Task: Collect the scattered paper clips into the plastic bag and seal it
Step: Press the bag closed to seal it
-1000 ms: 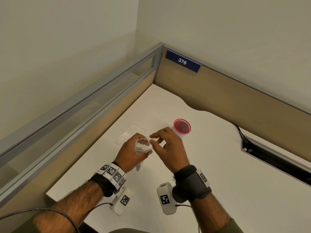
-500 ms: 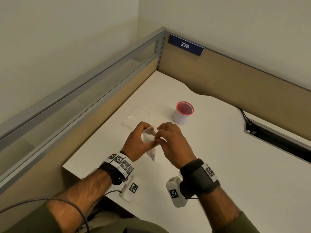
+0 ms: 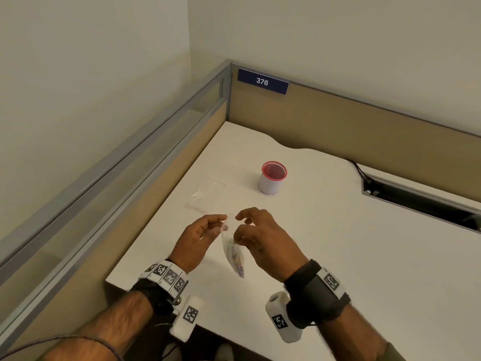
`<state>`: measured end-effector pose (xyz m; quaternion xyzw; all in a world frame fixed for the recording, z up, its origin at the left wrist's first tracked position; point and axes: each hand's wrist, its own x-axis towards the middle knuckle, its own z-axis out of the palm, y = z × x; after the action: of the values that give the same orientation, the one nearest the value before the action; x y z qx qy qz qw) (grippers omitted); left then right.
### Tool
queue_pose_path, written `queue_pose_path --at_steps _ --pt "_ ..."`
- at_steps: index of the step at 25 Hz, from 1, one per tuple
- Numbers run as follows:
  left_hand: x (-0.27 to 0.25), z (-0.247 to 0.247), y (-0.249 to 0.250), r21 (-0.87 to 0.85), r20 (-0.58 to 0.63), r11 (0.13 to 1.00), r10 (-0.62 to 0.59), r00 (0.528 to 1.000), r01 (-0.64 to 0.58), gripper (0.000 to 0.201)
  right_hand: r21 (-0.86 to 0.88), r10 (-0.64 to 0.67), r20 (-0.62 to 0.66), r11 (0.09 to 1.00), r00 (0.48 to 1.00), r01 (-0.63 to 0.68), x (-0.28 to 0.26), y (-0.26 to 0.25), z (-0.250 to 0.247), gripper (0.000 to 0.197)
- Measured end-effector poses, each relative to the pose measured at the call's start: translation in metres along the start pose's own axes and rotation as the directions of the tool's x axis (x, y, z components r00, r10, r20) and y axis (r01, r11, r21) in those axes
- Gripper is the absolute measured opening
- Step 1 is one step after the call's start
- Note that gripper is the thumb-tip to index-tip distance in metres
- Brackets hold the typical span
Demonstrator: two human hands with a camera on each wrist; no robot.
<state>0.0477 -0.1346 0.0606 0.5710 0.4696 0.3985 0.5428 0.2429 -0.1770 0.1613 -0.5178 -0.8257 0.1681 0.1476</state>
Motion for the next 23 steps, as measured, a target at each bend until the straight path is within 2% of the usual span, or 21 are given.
queue_pose_path --at_steps 2,6,11,14,16,20,22,23 --pt "0.007 0.001 0.005 0.033 0.021 0.999 0.022 1.0 -0.023 0.026 -0.023 0.002 0.005 1.0 1.0 -0.002 -0.001 -0.003 0.0 0.01" --pt "0.011 0.006 0.008 0.007 0.041 1.0 0.026 0.999 -0.027 0.017 -0.053 0.093 -0.029 0.994 0.995 -0.094 -0.006 -0.009 0.0 0.011" --pt "0.021 0.008 0.023 -0.018 -0.03 0.997 0.069 0.997 -0.07 0.012 -0.054 0.174 -0.111 0.982 0.979 -0.18 -0.016 0.008 -0.01 0.012" --pt "0.026 0.018 0.036 0.002 -0.073 0.99 0.14 0.988 -0.14 0.013 0.024 0.192 -0.096 0.981 0.977 -0.19 -0.018 0.036 -0.018 0.013" --pt "0.027 0.028 0.042 0.02 -0.106 0.987 0.16 0.981 -0.159 0.012 0.156 0.207 -0.082 0.969 0.975 -0.193 -0.013 0.051 -0.025 0.003" --pt "0.032 0.052 0.045 0.036 -0.188 0.988 0.155 0.97 -0.151 0.01 0.455 0.281 -0.112 0.867 0.953 -0.202 0.0 0.077 -0.028 0.022" --pt "0.029 0.064 0.045 0.046 -0.24 0.99 0.137 0.961 -0.13 0.01 0.521 0.277 -0.022 0.823 0.961 -0.226 0.001 0.09 -0.027 0.037" --pt "0.029 0.068 0.046 0.054 -0.271 0.99 0.141 0.952 -0.131 0.011 0.528 0.258 0.014 0.819 0.966 -0.226 0.002 0.096 -0.025 0.036"
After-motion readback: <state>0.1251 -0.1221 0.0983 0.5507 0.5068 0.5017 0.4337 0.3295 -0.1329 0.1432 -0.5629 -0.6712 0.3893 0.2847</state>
